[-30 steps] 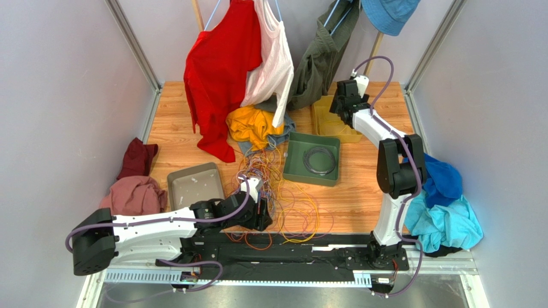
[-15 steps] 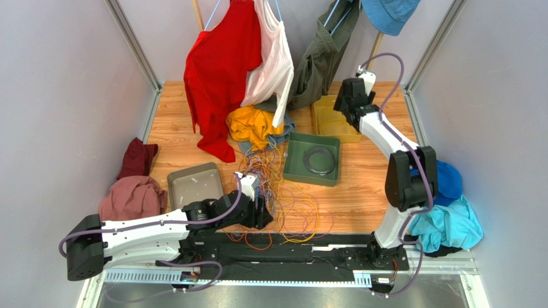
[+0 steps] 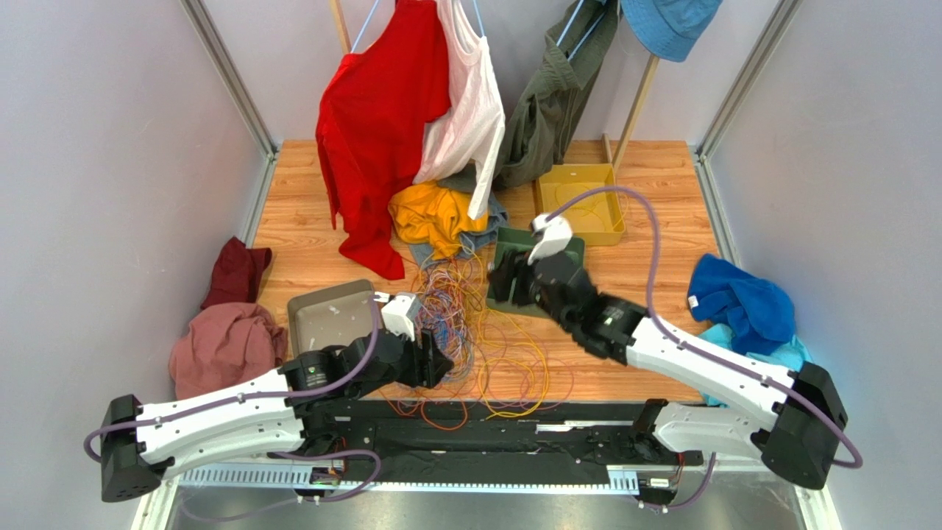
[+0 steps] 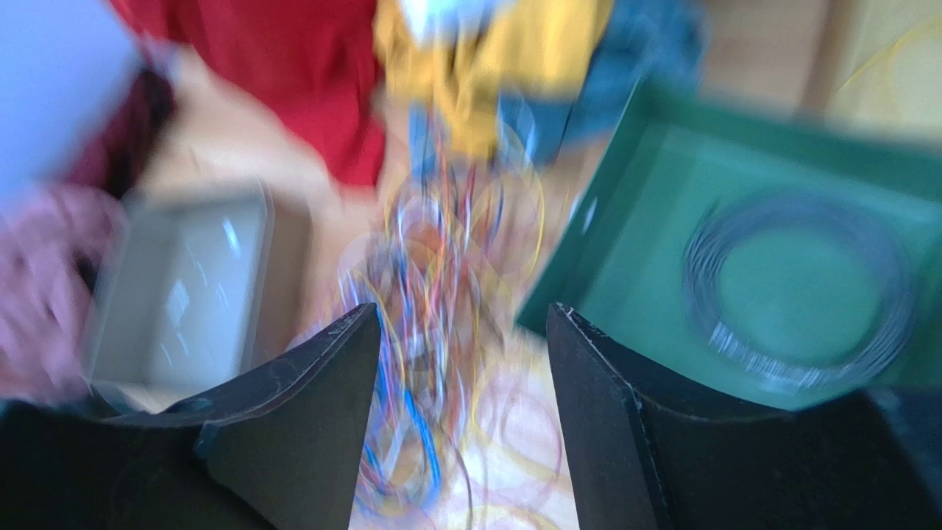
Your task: Untangle the cables
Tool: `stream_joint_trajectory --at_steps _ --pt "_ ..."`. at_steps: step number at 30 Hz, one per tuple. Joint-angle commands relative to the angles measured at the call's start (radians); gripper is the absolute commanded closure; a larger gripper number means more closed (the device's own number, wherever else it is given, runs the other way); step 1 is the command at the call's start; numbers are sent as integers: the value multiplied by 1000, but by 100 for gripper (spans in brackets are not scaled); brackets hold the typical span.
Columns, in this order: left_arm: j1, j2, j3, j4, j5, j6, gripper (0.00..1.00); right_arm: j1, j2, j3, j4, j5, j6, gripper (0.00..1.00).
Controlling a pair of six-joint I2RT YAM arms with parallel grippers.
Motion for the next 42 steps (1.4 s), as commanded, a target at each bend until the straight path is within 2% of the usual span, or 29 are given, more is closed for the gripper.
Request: stream_joint_trajectory --at_steps 1,8,14,25,27,28,31,32,34,37,41,42 --pt "0 -71 31 -84 -52 -24 35 134 17 -160 -19 89 29 39" --pt "0 -69 -29 -55 -54 -72 36 180 115 -265 120 52 49 42" --pt "0 -26 -35 -39 -26 -87 36 228 250 -225 209 38 43 42" --pt "0 -60 -55 -62 -35 -97 36 234 413 -150 269 55 25 44" --pt "0 -57 -55 -62 -35 -97 36 234 454 -139 269 79 23 51" --pt "0 -54 -55 -59 -35 -97 36 234 463 -131 269 87 26 63" --pt "0 -48 -55 -62 -35 -95 36 233 474 -136 278 119 34 88" --pt "0 -48 -55 -65 -34 -97 36 236 466 -144 275 127 37 100" --pt "0 -49 -56 -65 -37 -97 36 248 399 -150 248 161 34 100" --pt "0 -56 -55 -70 -42 -92 36 341 237 -139 173 259 -20 100" --pt "-2 -106 -38 -110 -89 -100 37 577 43 -35 6 423 -150 100" --pt "-2 -126 -38 -114 -100 -101 37 608 -4 38 -27 454 -190 100"
